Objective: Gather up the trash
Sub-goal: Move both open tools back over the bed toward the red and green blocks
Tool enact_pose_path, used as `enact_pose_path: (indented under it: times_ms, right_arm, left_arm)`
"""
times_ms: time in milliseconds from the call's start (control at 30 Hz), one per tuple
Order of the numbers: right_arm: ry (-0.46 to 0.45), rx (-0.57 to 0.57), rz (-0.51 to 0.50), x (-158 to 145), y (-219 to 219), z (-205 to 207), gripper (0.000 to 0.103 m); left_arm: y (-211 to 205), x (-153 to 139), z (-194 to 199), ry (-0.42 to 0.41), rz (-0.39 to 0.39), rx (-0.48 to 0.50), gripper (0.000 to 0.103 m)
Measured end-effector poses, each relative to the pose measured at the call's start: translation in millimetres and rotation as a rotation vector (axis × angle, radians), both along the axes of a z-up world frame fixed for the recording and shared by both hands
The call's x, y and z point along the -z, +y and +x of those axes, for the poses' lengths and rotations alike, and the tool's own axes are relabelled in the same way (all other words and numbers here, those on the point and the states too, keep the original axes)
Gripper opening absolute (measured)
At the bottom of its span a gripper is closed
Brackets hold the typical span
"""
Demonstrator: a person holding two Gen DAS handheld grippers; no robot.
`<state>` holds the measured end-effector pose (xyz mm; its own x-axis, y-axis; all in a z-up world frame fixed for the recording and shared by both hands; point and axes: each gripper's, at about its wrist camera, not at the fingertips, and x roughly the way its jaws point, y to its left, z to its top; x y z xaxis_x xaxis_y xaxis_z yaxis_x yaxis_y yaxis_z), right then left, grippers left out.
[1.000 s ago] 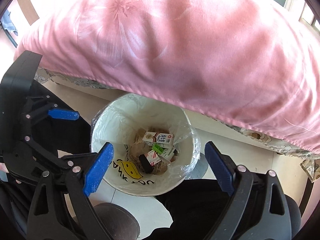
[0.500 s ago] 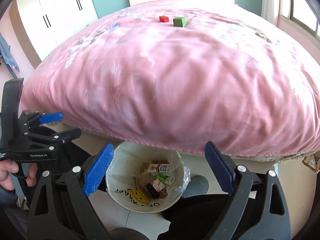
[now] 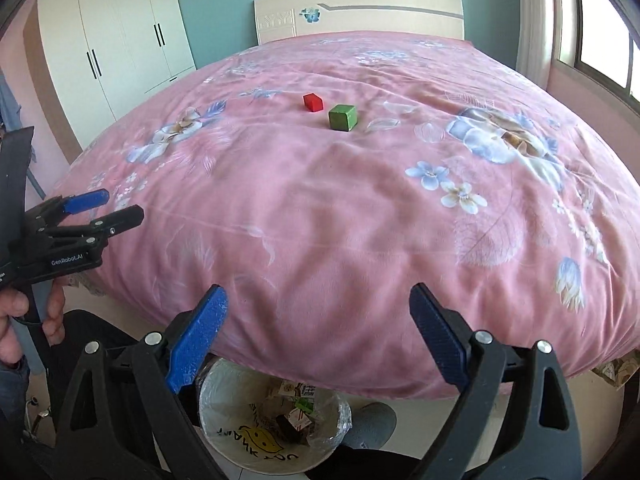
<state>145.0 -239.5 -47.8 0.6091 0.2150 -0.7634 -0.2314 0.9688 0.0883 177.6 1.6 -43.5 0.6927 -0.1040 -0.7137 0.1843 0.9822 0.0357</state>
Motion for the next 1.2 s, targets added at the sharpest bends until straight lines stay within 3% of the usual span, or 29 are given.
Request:
enact_pose_path:
  times_ms: [267,500,633,900,1200]
  right_arm:
    - [0.002,-0.045,-0.061,-7.4,-6.5,51.7,0.09]
    - [0.014,-0.06,-0.072,-9.4,-18.8,101.4,0.09]
    - [0.025,-0.091,-0.092,-5.2,-19.3,132.5,0.09]
    - [0.046,-0.199,-0.155,11.5,-12.4,195.3,0.09]
    - [0.068,-0.35,-0.209,24.0,6.9,245.1,0.09]
  left_arm:
    - [-8.7,-14.2,58.5,-0.007,0.012,-0.005,0.091]
    - [-28.1,-20.2,114.7,-0.018,0.037,0.065,0.091]
    - [-36.0,-16.3,149.5,-0.013,0.083,0.098,0.091]
    - [-49.1,1.2,214.3,0.052,0.067,0.173,0.091]
    - [-62.6,12.9,257.8,0.076,0.086,0.245,0.091]
